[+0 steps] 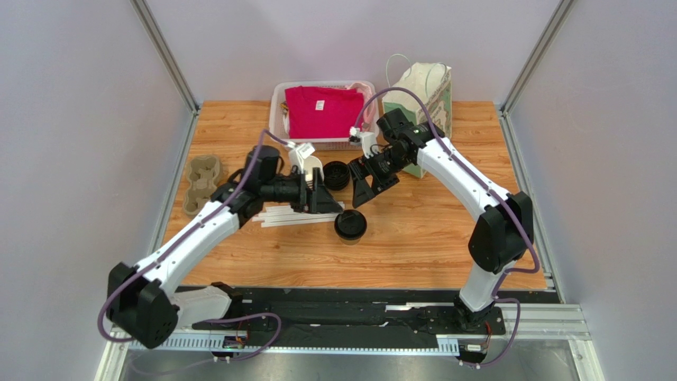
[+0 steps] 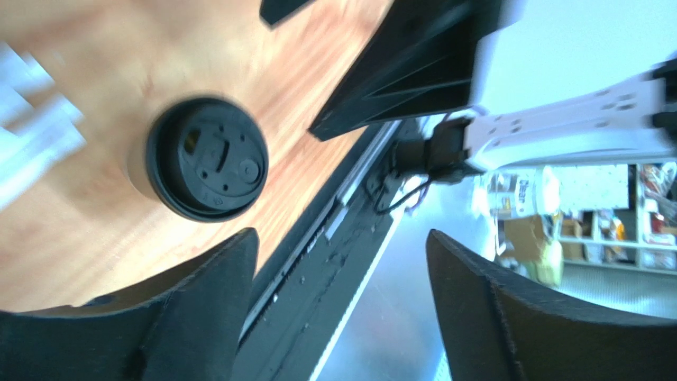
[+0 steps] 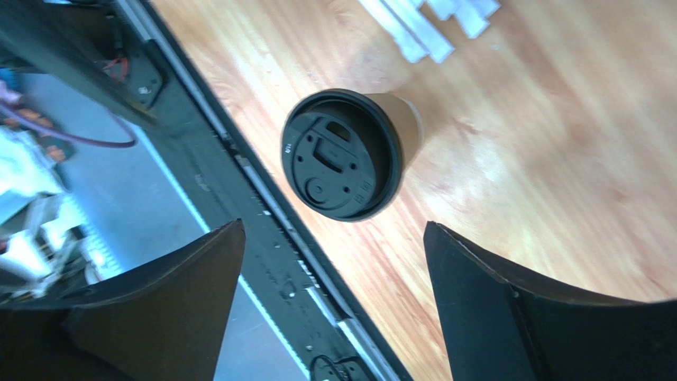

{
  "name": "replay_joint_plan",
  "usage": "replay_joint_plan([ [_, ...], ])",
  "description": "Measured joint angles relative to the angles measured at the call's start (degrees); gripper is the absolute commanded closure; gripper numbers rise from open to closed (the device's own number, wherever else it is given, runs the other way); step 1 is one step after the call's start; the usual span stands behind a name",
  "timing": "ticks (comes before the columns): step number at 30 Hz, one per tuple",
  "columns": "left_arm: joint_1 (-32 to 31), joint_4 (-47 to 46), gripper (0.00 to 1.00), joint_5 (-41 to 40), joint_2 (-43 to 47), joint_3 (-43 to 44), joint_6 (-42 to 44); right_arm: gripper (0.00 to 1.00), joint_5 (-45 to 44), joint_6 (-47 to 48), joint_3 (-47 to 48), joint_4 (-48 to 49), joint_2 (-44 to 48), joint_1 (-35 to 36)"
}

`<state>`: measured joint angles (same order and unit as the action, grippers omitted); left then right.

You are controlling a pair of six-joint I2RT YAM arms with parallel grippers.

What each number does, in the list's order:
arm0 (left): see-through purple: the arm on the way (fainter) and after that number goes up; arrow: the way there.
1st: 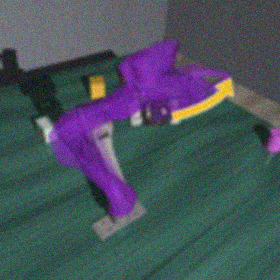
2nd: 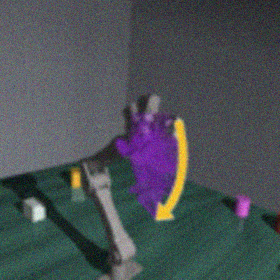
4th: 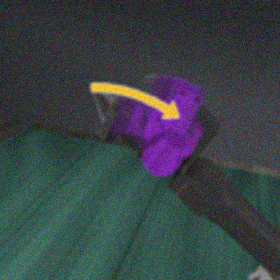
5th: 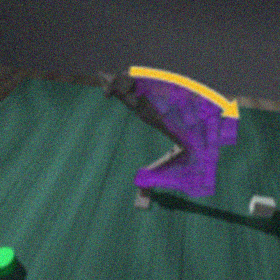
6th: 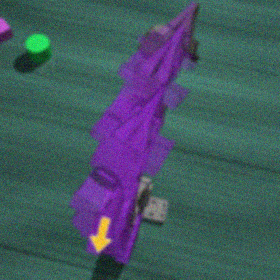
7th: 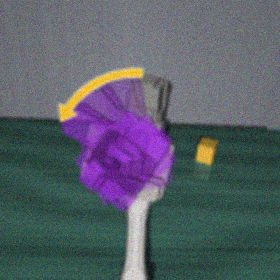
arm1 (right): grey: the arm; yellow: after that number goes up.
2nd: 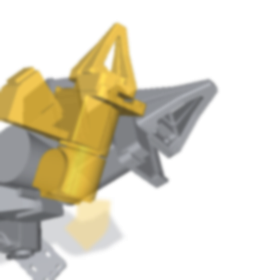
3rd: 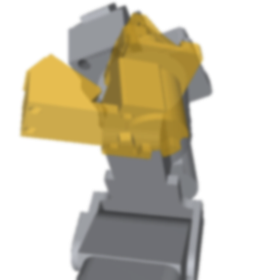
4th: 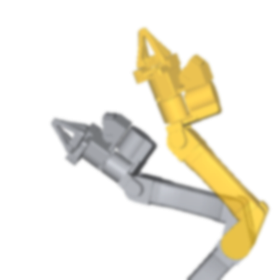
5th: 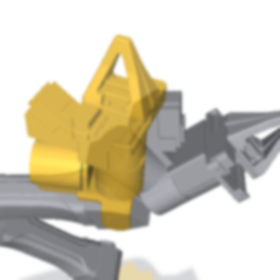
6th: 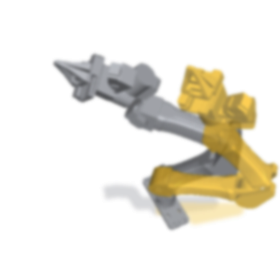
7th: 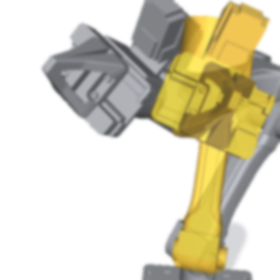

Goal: Pack the takeout coffee

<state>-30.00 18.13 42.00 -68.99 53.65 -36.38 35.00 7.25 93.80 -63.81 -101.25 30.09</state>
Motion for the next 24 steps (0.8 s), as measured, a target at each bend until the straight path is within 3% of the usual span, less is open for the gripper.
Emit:
replay_joint_plan([
  [1, 1.81, 0.87, 0.05, 0.72, 2.08, 1.05, 0.48, 0.08, -1.57, 0.31, 0.13, -0.20, 0.79, 0.28],
  [4, 8.07, 3.61, 0.04, 2.10, 7.06, 4.11, 2.05, 0.07, -6.99, 0.87, 0.13, -0.48, 2.47, 2.43],
  [5, 9.66, 4.44, 0.04, 2.27, 8.28, 4.81, 2.56, 0.01, -8.26, 0.92, 0.11, -0.52, 2.67, 3.39],
  [9, 15.69, 9.75, 0.04, 2.34, 12.72, 7.72, 6.08, 0.00, -14.05, 0.74, -0.11, -0.57, 2.75, 8.24],
  [15, 17.46, 16.85, 0.04, 1.09, 16.59, 7.69, 12.41, 0.00, -19.17, -0.13, -0.13, -0.57, 0.87, 12.96],
  [24, 17.84, 18.01, 0.05, 1.03, 17.94, 4.13, 13.35, 0.00, -22.21, -1.75, -3.50, 1.22, -0.90, 15.13],
])
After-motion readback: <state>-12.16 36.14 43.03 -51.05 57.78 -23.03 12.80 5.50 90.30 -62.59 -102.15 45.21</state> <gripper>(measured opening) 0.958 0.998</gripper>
